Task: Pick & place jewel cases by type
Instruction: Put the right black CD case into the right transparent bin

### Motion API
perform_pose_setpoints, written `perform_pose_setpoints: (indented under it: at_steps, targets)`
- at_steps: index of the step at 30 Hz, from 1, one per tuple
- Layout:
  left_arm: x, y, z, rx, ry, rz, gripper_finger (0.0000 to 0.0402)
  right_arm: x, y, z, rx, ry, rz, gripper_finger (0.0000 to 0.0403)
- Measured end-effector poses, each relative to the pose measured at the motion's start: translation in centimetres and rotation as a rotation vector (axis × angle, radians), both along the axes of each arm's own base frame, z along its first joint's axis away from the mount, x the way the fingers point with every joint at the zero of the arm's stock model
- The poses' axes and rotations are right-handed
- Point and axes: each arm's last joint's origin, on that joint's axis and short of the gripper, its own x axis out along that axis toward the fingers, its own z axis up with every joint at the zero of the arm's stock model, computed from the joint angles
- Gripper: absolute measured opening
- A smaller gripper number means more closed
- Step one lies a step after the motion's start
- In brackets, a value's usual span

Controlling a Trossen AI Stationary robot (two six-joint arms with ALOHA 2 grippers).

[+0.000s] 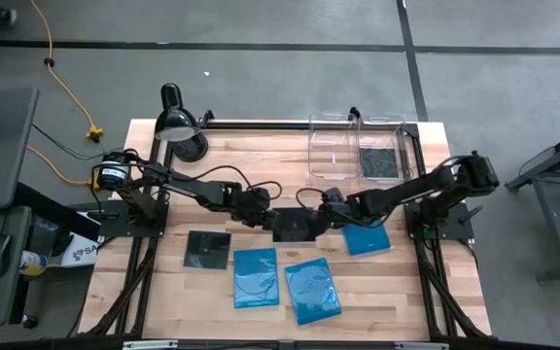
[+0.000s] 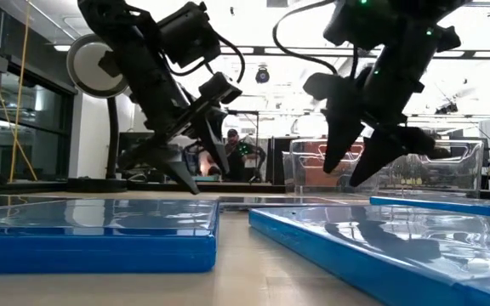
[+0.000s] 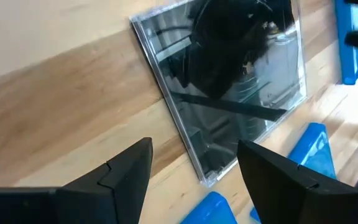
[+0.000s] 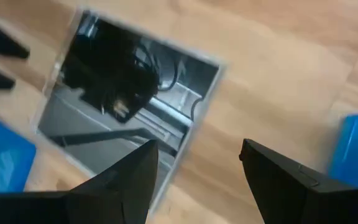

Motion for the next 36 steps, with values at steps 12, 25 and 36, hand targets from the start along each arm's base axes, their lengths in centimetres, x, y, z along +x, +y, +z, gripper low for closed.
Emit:
perform_pose_setpoints:
  at_steps: [12, 25, 36]
  targets:
    - [0.6, -2.2, -1.7, -0.061, 0.028, 0.026, 0.0236, 0.3, -3.2, 0.1, -0.002, -0.007, -0.051, 0.0224]
    - [0.9, -2.1, -2.4, -0.05, 0.031, 0.051, 0.0236, -1.6, -3.1, -3.4, 0.122, -0.144, -0.134, 0.0224]
    - [1.4, -2.2, -3.6, -0.094, 0.031, 0.056, 0.0236, -1.9, -3.4, -3.7, 0.173, -0.162, -0.145, 0.0224]
